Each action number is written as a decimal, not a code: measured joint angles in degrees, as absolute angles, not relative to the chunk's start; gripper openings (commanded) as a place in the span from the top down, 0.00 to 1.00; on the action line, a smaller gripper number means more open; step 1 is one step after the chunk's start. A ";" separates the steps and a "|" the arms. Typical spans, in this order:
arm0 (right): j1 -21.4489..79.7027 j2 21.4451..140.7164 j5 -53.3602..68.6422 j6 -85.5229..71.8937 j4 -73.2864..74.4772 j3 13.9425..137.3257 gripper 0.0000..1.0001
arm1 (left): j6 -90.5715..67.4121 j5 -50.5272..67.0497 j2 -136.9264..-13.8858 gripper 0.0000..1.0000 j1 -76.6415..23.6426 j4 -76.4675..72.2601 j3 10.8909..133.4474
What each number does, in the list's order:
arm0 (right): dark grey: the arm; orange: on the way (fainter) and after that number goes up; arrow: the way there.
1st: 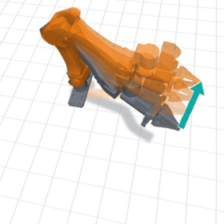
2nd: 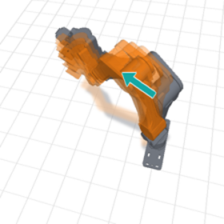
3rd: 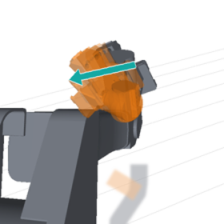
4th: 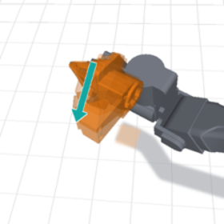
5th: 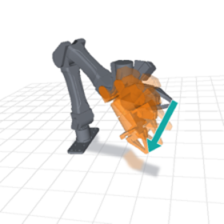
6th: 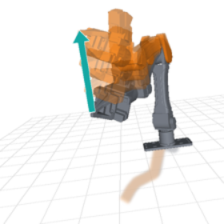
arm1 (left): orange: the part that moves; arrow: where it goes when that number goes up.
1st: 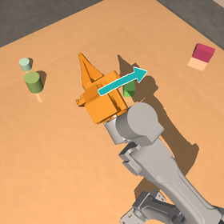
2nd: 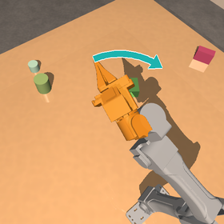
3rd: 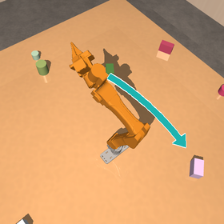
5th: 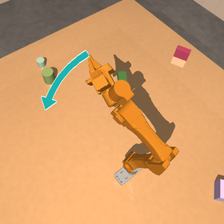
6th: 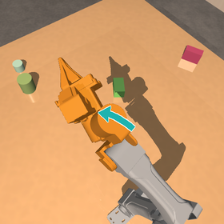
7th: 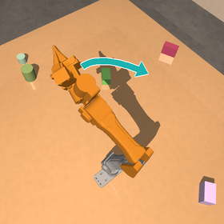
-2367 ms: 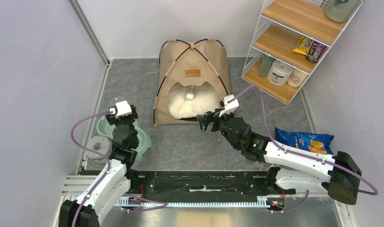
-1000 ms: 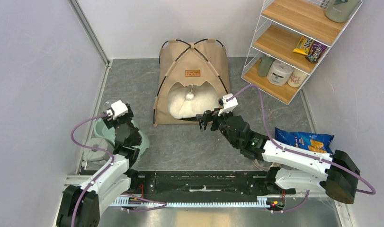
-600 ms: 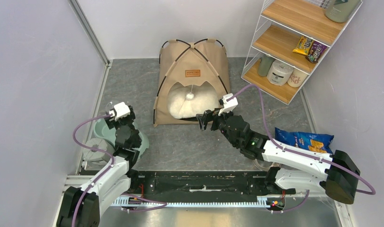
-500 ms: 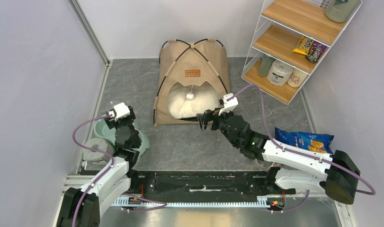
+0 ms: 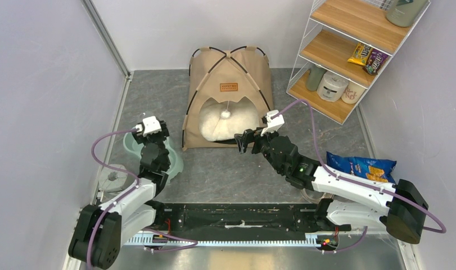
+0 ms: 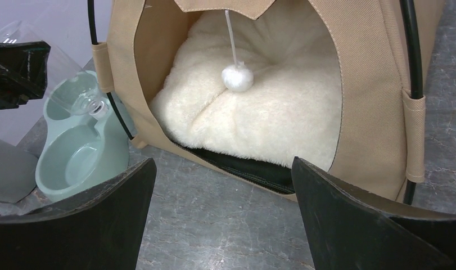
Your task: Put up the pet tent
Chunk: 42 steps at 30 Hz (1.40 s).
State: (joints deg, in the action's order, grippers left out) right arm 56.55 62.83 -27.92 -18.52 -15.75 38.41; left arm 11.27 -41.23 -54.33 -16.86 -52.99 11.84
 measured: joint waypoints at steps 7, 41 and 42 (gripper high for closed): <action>56.01 62.11 -27.99 -18.70 -15.70 38.41 0.03 | 11.05 -35.75 -59.07 0.62 -17.63 -57.25 12.80; 54.57 60.03 -28.21 -20.25 -13.67 37.93 0.03 | 11.40 -30.81 -60.49 0.15 -21.32 -48.66 15.55; 54.52 60.03 -28.21 -20.38 -13.47 37.93 0.03 | 11.31 -30.81 -59.79 0.14 -21.37 -47.07 15.70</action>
State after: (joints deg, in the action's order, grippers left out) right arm 54.52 60.03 -28.21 -20.38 -13.47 37.93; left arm 11.31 -30.81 -59.79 -21.37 -47.07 15.70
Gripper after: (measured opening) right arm 0.968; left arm 0.847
